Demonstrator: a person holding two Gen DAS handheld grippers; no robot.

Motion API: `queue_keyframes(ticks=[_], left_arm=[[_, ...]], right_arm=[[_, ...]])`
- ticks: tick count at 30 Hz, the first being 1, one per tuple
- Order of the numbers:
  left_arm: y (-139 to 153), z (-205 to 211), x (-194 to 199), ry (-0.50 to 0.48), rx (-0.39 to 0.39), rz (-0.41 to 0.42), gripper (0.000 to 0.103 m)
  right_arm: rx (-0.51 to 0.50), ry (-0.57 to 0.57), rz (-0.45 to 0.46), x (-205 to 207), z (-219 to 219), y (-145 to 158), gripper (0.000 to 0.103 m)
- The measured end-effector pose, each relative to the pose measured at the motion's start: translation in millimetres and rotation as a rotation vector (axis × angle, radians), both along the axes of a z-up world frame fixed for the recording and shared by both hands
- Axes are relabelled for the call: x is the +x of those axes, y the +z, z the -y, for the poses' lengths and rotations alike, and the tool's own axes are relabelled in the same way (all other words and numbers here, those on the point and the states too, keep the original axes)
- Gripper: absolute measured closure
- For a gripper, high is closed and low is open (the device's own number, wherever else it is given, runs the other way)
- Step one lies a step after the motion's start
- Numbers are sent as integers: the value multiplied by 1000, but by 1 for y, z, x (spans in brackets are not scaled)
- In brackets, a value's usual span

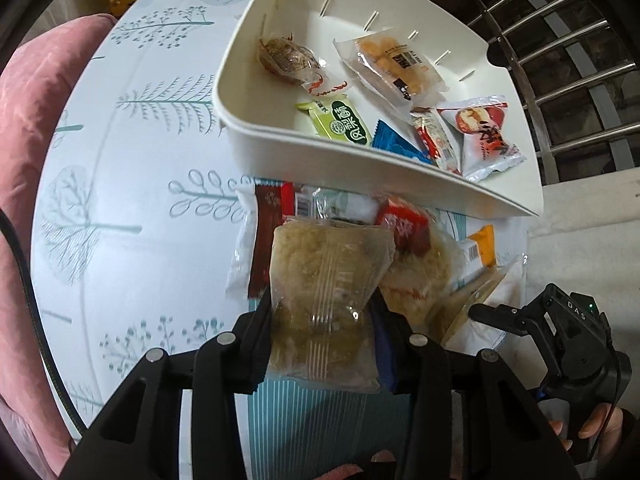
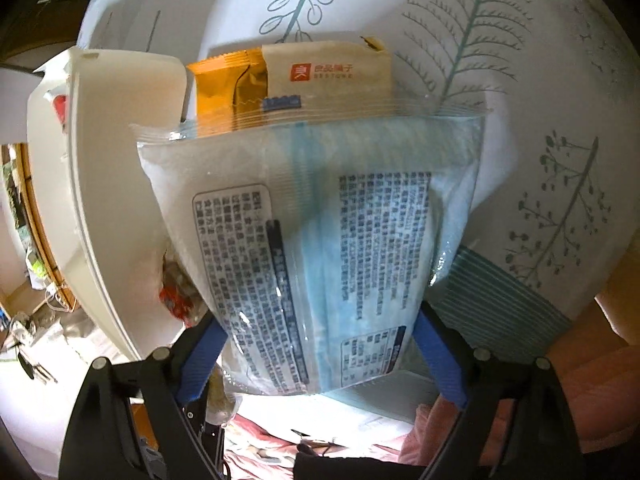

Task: Organize snacks
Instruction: 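Carry both bags over the white tray and open both tools to release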

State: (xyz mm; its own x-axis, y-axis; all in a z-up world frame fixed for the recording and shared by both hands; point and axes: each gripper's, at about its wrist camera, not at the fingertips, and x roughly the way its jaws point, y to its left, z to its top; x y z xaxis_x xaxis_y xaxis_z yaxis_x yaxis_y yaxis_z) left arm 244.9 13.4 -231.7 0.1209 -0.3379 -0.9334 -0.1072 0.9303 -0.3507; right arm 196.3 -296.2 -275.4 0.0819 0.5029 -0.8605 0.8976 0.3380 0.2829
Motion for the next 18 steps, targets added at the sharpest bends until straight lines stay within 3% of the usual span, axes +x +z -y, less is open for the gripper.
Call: queue_keyframes(ticks=[11,18], left_arm=[[43,3,-45,11,25,46,62],[74,4,-55,18,36,69,62]], right_arm=[[-32,75,153,-10,21,49,13],[-136,195,287,3,9,92,13]])
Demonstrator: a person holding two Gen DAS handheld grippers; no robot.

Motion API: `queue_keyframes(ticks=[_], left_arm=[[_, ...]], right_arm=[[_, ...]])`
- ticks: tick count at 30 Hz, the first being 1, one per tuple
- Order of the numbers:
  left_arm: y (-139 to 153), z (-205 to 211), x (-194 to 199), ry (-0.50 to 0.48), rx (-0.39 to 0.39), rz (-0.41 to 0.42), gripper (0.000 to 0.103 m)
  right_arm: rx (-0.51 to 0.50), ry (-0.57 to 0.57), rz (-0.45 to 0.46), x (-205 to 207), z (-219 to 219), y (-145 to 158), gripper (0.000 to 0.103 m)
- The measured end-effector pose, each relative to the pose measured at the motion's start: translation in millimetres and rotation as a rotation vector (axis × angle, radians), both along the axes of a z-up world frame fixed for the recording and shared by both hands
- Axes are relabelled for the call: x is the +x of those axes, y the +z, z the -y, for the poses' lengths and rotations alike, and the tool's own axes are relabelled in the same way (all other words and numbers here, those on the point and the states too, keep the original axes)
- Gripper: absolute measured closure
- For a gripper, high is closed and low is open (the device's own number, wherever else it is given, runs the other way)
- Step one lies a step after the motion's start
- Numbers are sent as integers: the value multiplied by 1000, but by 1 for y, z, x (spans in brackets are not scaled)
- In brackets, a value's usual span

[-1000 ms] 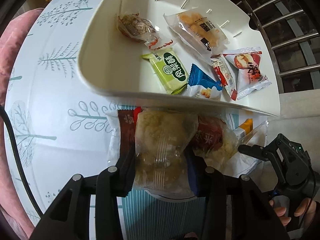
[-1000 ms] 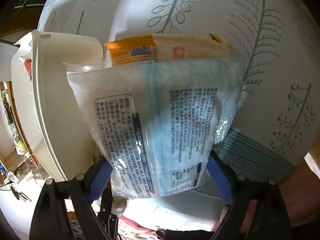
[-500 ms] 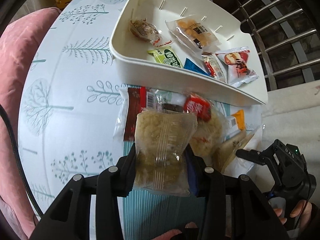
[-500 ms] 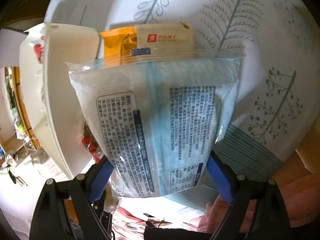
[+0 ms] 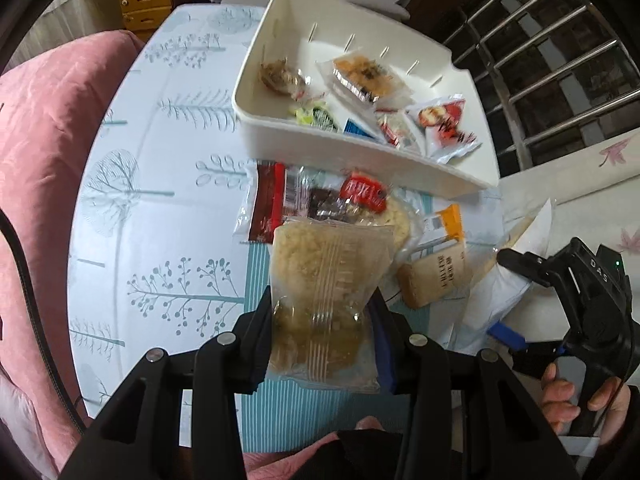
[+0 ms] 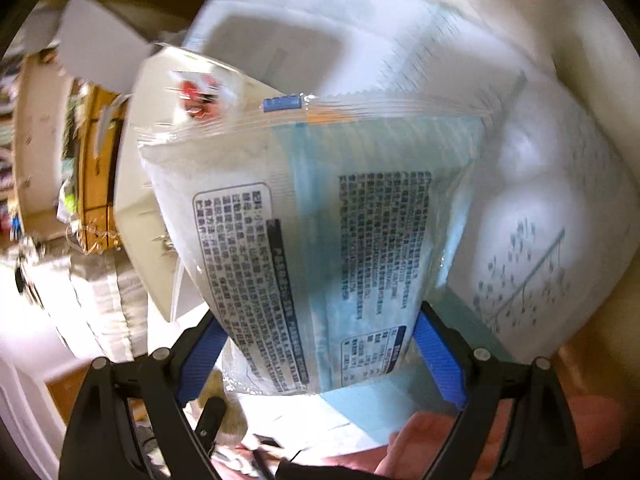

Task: Organize snacks
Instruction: 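Carry both bags over the white tray and open both tools to release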

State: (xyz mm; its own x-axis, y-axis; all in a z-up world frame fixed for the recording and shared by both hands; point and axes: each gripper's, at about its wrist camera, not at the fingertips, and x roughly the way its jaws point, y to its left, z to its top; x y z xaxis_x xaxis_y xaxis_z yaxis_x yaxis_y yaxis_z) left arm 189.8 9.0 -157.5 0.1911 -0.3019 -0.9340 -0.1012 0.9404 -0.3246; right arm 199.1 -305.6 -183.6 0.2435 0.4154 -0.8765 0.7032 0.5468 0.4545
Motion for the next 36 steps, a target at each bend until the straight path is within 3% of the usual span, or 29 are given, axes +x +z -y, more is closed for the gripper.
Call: queue_keyframes(ticks=[7,17,24,32,33,34,36], left_arm=[[38,-5,13,1,1,63,62],[72,-10,53,13,21,188,62],[62,-8,92,6,28,220,62],[28,-4,135,-2,8,199,61],[25,-3,137,-2,8,192,54],[20,-3,141,3,2,177,37],[16,-3,144,24,-5,161,19]], right_arm=[[-120,105,138,35,-11,35,13],[-226,258,221,90,-38,51,12],[-320,378,266,124,-53,53,12],[-361,462,346,154,-65,45,10],[-370,467,343,157,-65,44,10],[-373,475,338,159,-65,43,10],[-373,484,327,161,-63,39,10]])
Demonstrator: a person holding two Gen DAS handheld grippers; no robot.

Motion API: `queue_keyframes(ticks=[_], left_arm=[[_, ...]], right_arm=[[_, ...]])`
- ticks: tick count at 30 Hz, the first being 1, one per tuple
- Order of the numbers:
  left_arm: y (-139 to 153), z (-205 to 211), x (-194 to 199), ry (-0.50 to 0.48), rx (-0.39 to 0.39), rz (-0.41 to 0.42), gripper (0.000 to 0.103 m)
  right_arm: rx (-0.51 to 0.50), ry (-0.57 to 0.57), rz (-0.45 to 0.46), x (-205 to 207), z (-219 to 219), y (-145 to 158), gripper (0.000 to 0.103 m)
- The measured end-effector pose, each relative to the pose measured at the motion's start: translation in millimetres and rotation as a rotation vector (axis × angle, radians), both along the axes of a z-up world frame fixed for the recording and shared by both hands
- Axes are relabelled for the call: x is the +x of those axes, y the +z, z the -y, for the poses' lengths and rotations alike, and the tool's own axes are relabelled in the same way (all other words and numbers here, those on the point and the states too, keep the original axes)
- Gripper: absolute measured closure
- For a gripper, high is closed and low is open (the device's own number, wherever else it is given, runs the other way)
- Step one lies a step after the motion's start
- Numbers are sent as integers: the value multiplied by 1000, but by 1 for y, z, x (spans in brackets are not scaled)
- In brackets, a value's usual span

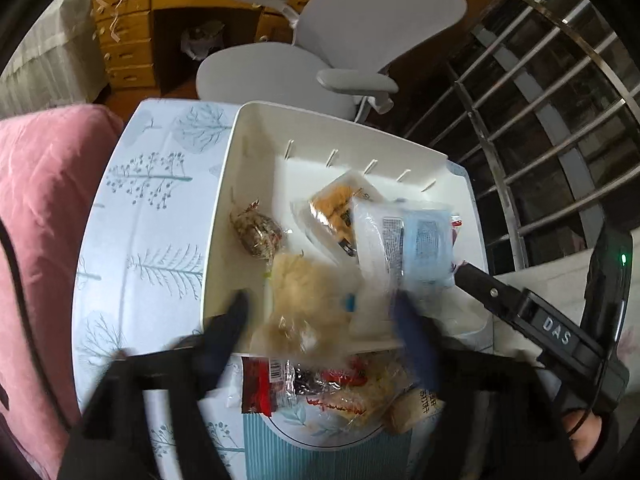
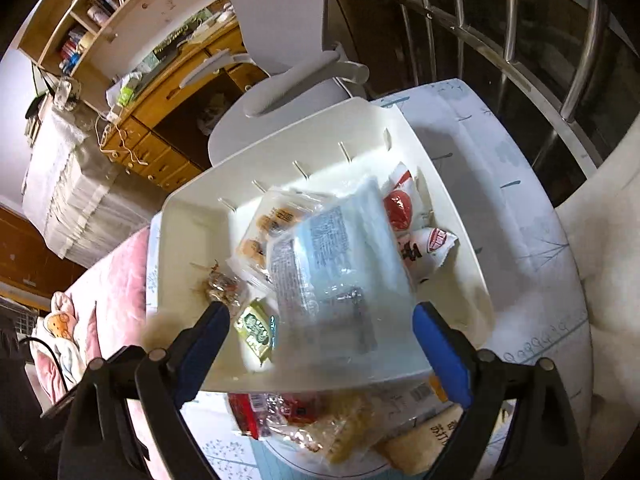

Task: Organize snacks
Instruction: 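Carry both bags over the white tray and open both tools to release, then grasp the red-labelled pastry with the left tool while the right grasps the beige biscuit packet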

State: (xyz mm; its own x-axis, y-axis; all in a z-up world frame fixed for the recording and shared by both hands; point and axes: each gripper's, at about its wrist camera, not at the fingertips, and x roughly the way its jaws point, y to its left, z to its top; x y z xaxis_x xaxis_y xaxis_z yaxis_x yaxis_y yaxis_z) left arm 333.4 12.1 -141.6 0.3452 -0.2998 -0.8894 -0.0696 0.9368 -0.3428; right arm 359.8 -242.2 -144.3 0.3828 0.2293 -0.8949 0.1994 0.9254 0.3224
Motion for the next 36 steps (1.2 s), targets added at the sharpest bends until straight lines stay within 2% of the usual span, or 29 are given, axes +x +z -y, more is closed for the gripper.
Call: queue_keyframes(ticks=[6,14,24,36], left_arm=[[-4,6,-3,-18,8,-27,19],[7,20,-30,-52,23,-30,19],[19,41,-64,-89,30,-21,19],[-1,71,-93,-106,57,-26,19]], right_arm=[[47,-46,-2,-4,17,-4,10],[75,-68,34,-25,35,11,10],[68,-27,99,-73,54,22,10],[143,-112,-44,-122,91,-21,10]])
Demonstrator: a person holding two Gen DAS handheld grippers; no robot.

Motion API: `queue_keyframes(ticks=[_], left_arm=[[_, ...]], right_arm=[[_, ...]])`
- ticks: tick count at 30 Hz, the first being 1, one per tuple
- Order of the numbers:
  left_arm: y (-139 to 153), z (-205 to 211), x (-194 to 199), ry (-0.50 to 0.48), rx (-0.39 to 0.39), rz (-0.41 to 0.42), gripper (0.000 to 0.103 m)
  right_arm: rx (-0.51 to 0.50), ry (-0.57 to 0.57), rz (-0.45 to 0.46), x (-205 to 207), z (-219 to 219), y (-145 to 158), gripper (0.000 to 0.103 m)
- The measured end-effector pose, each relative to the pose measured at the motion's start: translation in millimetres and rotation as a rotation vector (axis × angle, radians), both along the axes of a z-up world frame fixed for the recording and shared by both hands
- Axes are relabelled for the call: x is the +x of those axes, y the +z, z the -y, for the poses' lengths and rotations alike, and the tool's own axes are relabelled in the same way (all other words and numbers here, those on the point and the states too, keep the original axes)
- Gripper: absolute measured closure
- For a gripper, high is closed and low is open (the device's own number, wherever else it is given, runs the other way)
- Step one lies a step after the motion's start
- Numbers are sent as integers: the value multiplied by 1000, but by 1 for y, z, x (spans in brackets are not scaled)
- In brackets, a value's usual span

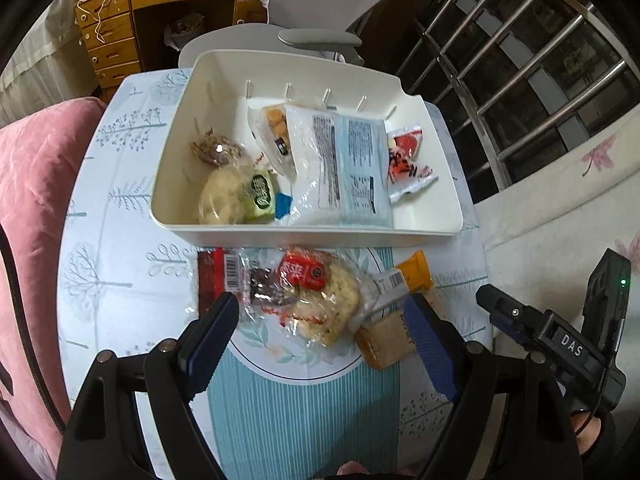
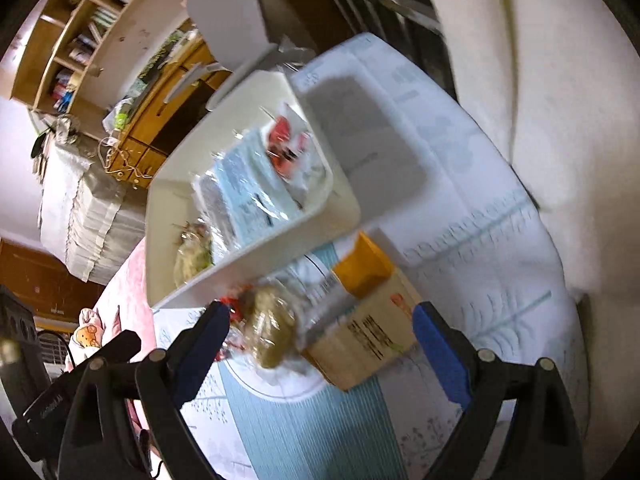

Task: Organize snacks
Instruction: 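Grasp the red-labelled pastry with the left tool while the right grasps the beige biscuit packet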

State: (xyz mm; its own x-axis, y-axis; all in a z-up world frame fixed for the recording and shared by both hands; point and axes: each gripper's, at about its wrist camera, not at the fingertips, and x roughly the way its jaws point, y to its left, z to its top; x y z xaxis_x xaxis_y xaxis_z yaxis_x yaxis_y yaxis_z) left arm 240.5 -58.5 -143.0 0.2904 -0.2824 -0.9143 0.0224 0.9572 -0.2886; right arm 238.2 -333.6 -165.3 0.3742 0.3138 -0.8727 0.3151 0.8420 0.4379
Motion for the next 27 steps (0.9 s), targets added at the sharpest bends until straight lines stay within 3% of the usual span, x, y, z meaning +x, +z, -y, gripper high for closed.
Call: queue_keyframes(ticks=[12,17,22,27], left_arm=[[-49,15,12,-9,111,-7,19],[-76,17,23,-9,132,-51,19],[-96,17,31,-3,142,-80,22],[-109,15,38,-12,147,-96,25]], right_arm=[[189,-236,-274,-21,20,-70,11],[239,-347,-370,-25,19,-91,15],[280,-429,-453,-27,11,-111,29],[269,-468,-469,-25,7,-117,34]])
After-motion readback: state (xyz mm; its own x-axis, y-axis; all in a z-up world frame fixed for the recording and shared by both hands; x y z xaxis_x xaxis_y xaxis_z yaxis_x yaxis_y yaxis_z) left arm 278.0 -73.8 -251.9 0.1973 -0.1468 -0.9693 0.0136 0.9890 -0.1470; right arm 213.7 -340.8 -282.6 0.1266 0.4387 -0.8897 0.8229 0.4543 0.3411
